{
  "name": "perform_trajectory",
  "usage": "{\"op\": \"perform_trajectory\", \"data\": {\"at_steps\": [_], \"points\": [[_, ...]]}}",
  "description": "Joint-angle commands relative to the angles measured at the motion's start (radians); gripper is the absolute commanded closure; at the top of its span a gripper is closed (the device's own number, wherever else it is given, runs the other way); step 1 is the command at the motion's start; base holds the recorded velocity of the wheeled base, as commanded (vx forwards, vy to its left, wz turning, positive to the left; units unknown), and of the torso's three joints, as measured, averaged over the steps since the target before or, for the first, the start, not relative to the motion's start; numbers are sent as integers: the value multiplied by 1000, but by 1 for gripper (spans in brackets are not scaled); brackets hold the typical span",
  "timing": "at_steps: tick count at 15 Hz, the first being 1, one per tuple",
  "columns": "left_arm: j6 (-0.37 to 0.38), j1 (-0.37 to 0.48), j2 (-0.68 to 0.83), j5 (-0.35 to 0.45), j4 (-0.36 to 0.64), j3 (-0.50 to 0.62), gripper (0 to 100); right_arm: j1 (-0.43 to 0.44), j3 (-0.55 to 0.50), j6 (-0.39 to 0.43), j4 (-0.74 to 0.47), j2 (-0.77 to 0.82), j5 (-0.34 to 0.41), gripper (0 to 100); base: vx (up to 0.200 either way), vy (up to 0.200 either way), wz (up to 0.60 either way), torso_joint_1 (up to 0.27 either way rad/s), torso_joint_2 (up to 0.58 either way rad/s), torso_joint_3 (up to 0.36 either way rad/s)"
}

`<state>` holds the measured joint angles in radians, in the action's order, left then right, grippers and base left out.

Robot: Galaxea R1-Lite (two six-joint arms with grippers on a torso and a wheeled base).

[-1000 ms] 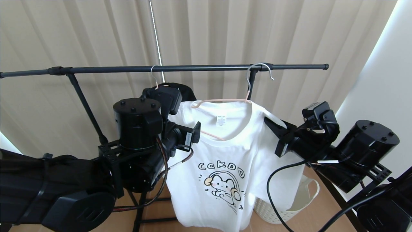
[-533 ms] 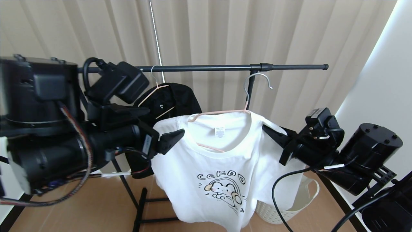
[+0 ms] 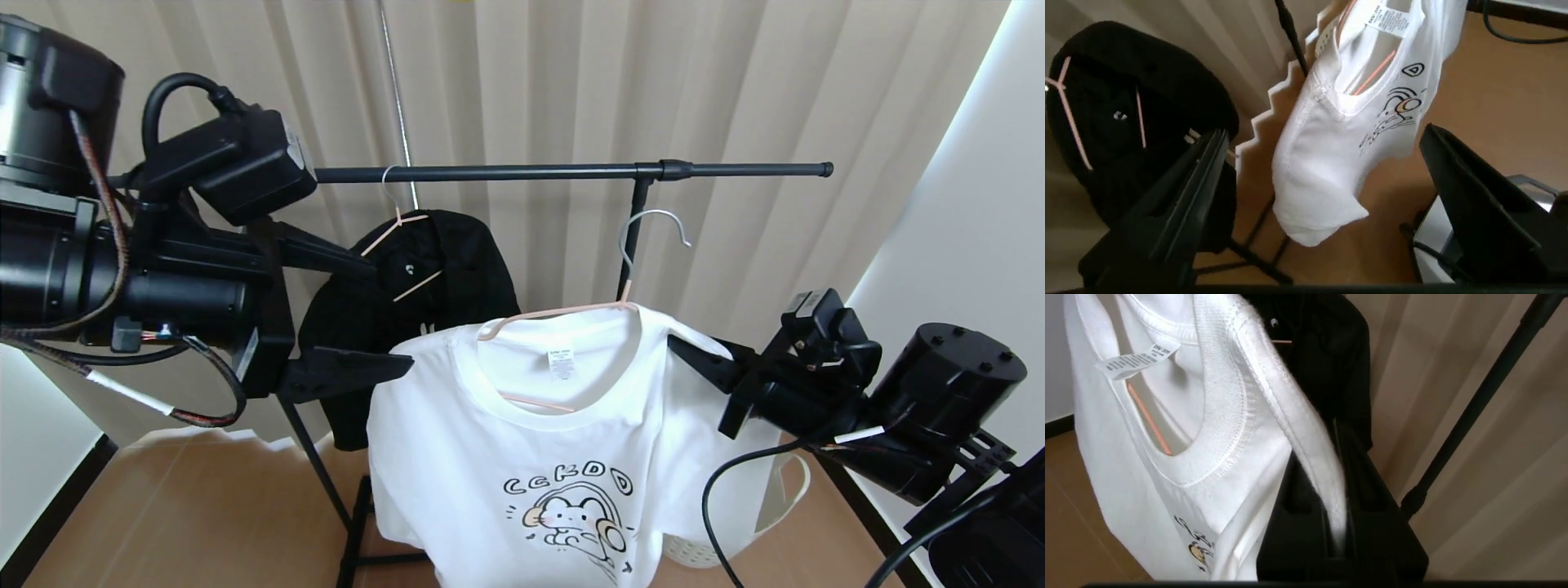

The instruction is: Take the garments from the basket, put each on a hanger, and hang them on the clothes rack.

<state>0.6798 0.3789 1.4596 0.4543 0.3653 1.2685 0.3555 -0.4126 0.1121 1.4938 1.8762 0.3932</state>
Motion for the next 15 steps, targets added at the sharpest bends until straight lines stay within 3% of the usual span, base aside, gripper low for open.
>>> {"op": "perform_trajectory", "data": {"at_steps": [1,5,9,15], "points": [[158,-5,151,63,55,118,0,0,3,1,0,4,0,100,0,0,0,0,0,0],[316,-3,300,103,158,285,0,3,8,1,0,3,-2,100,0,0,0,0,0,0],[320,25,351,127,172,345,0,5,6,1,2,-5,-2,100,0,0,0,0,0,0],[313,46,384,150,170,331,0,11,11,1,6,-17,0,100,0,0,0,0,0,0]]}}
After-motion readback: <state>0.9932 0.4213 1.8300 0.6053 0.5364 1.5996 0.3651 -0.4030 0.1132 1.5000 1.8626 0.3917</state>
